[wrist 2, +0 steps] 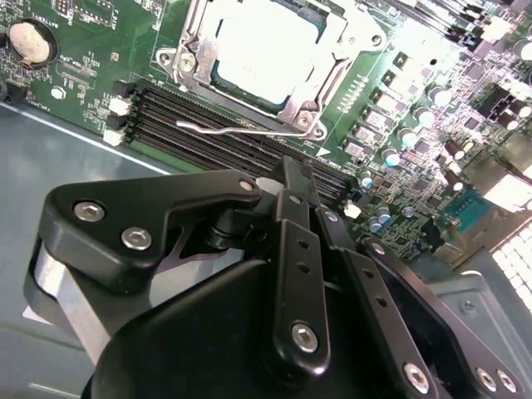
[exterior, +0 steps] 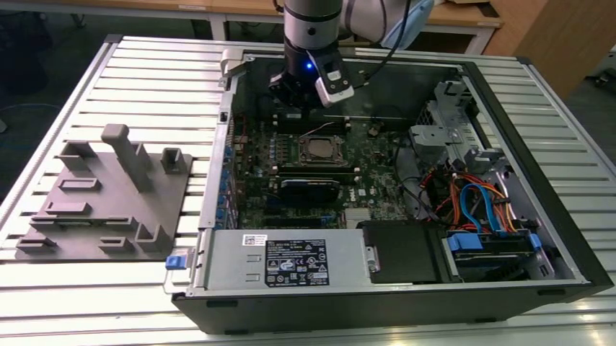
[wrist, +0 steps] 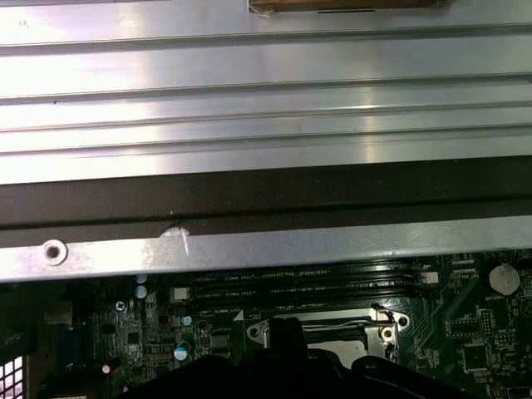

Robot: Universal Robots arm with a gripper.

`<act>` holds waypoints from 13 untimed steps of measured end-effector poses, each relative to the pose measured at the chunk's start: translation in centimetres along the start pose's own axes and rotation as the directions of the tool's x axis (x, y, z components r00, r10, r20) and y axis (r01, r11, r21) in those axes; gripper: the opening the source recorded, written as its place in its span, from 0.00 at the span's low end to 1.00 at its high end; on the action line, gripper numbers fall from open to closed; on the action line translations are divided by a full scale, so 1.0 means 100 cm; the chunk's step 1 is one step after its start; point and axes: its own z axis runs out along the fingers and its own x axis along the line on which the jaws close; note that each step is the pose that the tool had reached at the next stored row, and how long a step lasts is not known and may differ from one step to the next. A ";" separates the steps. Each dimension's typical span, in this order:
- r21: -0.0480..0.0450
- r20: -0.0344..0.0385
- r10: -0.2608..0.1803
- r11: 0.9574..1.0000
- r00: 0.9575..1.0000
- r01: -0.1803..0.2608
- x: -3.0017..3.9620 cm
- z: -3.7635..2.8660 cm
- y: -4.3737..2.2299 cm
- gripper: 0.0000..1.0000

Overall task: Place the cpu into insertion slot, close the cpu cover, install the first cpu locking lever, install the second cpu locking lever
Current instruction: 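Install the first cpu locking lever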

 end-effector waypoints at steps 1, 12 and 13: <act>0.000 0.000 0.000 1.000 1.000 0.000 0.0000 0.0000 0.0000 0.10; 0.000 0.000 0.000 1.000 1.000 0.000 -0.0004 0.0001 0.0001 0.10; 0.000 0.000 0.000 1.000 1.000 0.000 -0.0005 0.0002 0.0001 0.10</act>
